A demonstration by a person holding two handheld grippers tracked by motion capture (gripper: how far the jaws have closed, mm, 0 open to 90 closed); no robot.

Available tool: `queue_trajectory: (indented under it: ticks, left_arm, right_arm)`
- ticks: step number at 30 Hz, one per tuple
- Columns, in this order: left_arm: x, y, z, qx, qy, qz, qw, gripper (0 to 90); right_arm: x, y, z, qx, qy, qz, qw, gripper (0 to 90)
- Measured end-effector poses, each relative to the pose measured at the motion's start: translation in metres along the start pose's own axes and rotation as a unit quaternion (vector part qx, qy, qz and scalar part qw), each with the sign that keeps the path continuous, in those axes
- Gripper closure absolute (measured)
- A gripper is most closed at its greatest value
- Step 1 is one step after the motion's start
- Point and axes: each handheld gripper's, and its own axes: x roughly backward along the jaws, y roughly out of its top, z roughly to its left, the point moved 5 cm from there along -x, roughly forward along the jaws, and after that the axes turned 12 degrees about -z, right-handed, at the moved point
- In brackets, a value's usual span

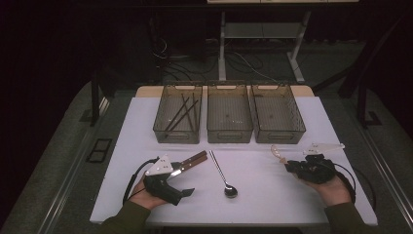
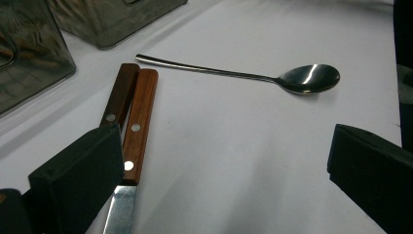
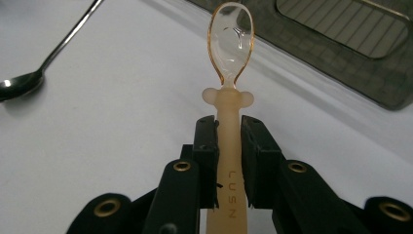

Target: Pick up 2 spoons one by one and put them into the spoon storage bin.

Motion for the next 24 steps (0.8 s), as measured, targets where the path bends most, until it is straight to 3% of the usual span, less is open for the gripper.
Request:
queue_trajectory:
  ticks: [7, 24]
  left_arm:
    - [0.000, 0.000, 0.000, 0.001, 0.001, -0.001, 1.0000, 0.0]
    - [-0.003, -0.001, 0.000, 0.007, -0.001, -0.003, 1.0000, 0.0]
  right_arm:
    - [-0.002, 0.005, 0.005, 0.010, 0.015, -0.001, 0.9998, 77.7]
    - [-0.008, 0.030, 0.010, 0.014, 0.037, -0.040, 0.9984, 77.7]
